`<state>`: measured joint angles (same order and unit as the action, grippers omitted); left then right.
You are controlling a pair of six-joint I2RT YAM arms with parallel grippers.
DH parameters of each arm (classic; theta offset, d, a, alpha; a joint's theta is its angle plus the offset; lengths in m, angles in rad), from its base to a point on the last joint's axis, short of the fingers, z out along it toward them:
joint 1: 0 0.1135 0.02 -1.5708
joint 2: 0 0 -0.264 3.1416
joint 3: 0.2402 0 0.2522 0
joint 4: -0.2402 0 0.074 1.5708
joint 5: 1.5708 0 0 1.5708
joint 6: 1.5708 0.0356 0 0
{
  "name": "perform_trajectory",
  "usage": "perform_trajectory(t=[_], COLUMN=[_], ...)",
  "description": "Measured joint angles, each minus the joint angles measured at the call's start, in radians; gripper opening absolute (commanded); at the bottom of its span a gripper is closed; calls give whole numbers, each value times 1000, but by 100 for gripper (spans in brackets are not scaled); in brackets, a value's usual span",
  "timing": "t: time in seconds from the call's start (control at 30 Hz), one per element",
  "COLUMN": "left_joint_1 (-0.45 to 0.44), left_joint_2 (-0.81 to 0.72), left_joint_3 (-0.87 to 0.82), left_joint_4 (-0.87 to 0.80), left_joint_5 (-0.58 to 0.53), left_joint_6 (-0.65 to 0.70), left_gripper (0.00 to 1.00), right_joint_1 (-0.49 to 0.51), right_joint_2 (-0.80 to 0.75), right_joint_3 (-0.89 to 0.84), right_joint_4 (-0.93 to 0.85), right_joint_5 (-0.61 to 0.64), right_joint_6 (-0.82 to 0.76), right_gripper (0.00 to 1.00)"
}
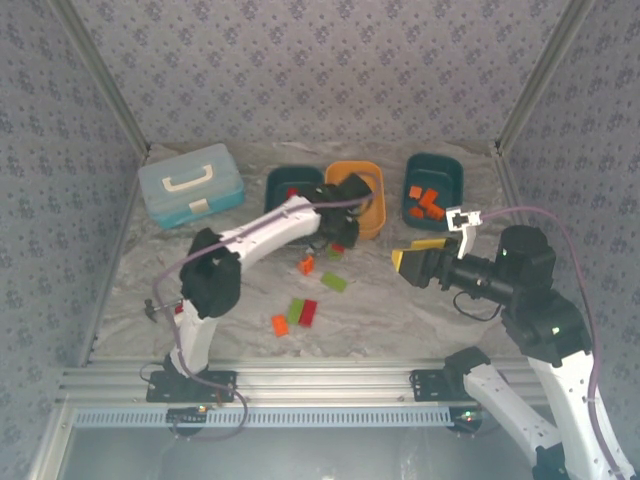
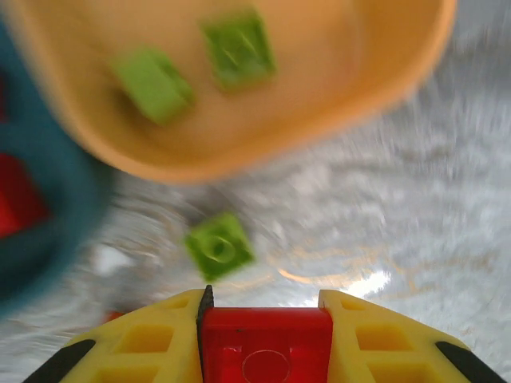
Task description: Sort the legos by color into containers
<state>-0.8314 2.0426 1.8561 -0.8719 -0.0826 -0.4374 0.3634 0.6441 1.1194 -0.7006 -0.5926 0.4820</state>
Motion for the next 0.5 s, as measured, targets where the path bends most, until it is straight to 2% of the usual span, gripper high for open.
perform_trajectory(t=[0.13,0.3,0.5], left_joint_1=[137,287,353], left_joint_2=[-51,27,189], left_joint_3=[1,55,230], left_joint_4=[41,53,30], left_joint_5=[7,7,-24], left_joint_6=[10,42,91], left_gripper=[26,25,23], right_joint_1=[10,59,147], right_joint_2=[10,82,154], right_joint_3=[-48,-136,-182], right_joint_4=[53,96,114], right_joint_5=[-6,22,103], right_joint_6=[12,34,53], right_gripper=[83,82,82])
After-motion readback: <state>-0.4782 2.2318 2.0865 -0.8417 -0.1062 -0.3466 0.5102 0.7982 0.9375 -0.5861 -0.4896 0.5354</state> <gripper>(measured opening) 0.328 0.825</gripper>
